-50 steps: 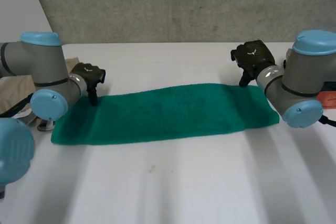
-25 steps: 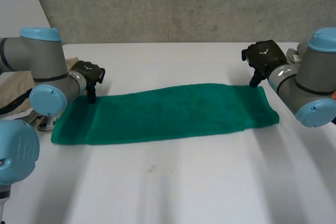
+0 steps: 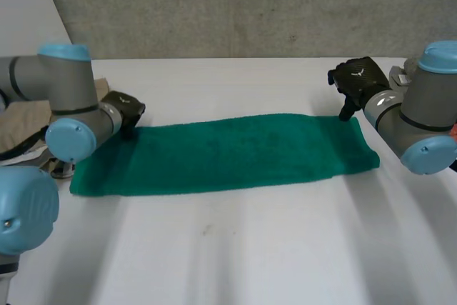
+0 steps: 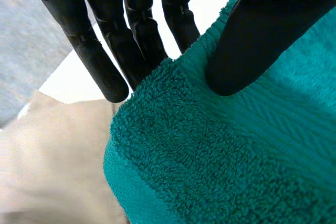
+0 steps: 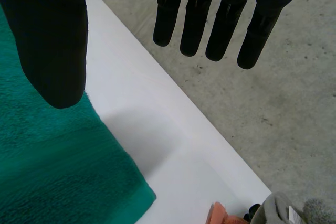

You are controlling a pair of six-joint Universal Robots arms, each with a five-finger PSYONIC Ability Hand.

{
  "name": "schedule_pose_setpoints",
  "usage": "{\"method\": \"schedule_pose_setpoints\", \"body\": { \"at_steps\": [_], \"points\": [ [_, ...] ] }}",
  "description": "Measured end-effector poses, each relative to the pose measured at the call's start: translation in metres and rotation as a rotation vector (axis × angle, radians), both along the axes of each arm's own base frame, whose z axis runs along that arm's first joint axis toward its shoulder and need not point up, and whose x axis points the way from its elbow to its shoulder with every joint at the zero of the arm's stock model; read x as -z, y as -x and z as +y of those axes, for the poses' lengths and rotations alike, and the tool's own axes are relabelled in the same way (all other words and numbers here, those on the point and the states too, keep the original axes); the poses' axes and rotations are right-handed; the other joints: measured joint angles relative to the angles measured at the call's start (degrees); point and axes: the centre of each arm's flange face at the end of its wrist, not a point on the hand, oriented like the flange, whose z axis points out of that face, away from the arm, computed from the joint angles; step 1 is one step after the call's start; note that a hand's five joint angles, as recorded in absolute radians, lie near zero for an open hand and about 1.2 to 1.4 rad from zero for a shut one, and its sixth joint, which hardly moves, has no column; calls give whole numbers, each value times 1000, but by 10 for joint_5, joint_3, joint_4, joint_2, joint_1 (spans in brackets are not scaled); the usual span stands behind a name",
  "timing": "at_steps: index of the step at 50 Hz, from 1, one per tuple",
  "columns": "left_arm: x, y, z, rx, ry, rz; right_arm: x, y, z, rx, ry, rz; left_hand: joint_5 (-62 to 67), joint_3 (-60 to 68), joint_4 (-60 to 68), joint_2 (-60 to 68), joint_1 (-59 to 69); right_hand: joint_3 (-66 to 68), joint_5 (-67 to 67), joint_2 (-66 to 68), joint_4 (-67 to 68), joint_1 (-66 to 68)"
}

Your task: Fold the laundry.

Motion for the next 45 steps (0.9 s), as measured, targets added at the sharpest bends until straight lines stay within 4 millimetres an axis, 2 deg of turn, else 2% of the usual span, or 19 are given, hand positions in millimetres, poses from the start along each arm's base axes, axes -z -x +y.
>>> {"method": "schedule_pose_setpoints", "body": {
  "at_steps": [6,10,15,22,27,30,33,34,36,41,45],
  "points": [
    [-54,10,26,22,60,78,-4,-5,-7,-4,10,-46,0,0,0,0,0,-66,-76,-64,-70,-75],
    [-90,17,55,64,115,125,-2,-15,-9,-26,-16,-86,0,0,0,0,0,-152,-156,-143,-146,-152],
    [-126,19,91,115,207,149,5,-30,-8,-85,-96,-141,0,2,0,0,0,-186,-171,-185,-184,-183],
    [-159,13,131,170,363,163,23,-48,-7,-170,-233,-218,0,3,0,2,0,-186,-171,-185,-184,-183],
    [-173,8,152,207,460,183,40,-55,-9,-193,-282,-237,0,3,1,2,0,-182,-168,-181,-181,-180],
    [-178,4,163,236,517,201,50,-59,-12,-188,-285,-240,0,3,1,2,0,-46,-35,-40,-47,-52],
    [-180,1,167,255,560,217,57,-62,-19,-158,-246,-255,0,3,1,2,0,244,250,270,240,257],
    [-180,0,167,261,579,224,57,-64,-22,-144,-223,-266,0,3,1,2,0,316,324,331,315,317],
    [-180,-3,165,267,605,232,55,-67,-27,-122,-181,-289,0,3,1,2,0,365,372,374,370,347],
    [-182,-10,149,260,663,248,39,-73,-32,-93,-88,-343,0,3,1,2,0,371,375,376,378,347],
    [-180,-15,135,250,679,251,26,-78,-28,-106,-70,-357,0,3,1,2,0,371,375,376,378,347]
  ]
}}
